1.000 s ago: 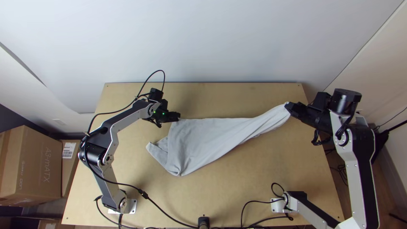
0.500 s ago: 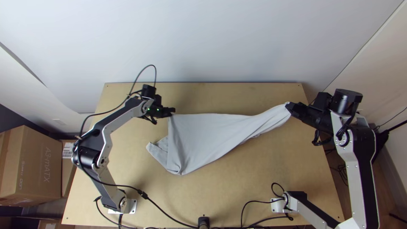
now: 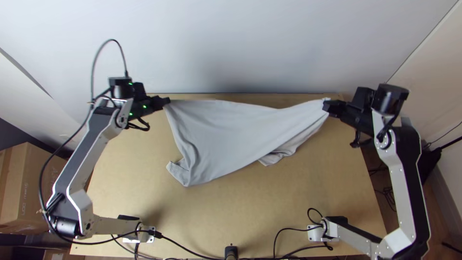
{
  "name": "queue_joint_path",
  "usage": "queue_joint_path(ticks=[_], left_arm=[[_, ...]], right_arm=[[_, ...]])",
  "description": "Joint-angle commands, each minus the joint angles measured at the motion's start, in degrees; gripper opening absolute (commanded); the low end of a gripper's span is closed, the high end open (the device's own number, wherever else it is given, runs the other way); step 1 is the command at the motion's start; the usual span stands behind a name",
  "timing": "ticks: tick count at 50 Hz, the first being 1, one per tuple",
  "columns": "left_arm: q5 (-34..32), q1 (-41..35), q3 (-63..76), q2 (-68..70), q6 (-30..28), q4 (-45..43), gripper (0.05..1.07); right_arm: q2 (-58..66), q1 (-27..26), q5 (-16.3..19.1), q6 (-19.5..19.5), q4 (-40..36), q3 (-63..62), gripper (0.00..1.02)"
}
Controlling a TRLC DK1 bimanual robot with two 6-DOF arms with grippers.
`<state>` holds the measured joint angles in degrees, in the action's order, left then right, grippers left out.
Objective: Fold the t-shirt
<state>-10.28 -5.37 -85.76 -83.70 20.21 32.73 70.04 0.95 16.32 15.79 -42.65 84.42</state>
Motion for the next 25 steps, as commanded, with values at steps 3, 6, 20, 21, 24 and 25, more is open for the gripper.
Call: queue_joint_path(ticks=[3, 6, 20, 21, 24, 25], left_arm=[[3.78, 2.47, -8.81, 4.95, -0.08, 1.72, 0.08], [5.01, 2.82, -11.80, 5.65, -0.70, 2.60, 0.08], [8.61, 4.84, -21.38, 9.17, -5.09, 3.48, 0.08], [8.97, 4.84, -22.09, 9.52, -5.53, 3.48, 0.08], [10.28, 4.84, -24.11, 10.40, -6.94, 3.48, 0.08], [10.90, 4.84, -24.90, 10.75, -7.29, 3.48, 0.08]], right_arm=[[6.16, 0.98, -3.13, -7.00, 3.28, 10.06, 0.02], [8.36, 0.98, -3.66, -8.06, 4.33, 13.14, 0.02], [14.16, 0.98, -4.45, -8.67, 11.54, 23.51, 0.02], [14.16, 1.07, -4.54, -8.76, 12.07, 24.12, 0.02], [13.81, 1.51, -5.15, -8.94, 13.39, 25.44, 0.02], [13.54, 1.60, -5.15, -9.11, 13.47, 25.97, 0.02]])
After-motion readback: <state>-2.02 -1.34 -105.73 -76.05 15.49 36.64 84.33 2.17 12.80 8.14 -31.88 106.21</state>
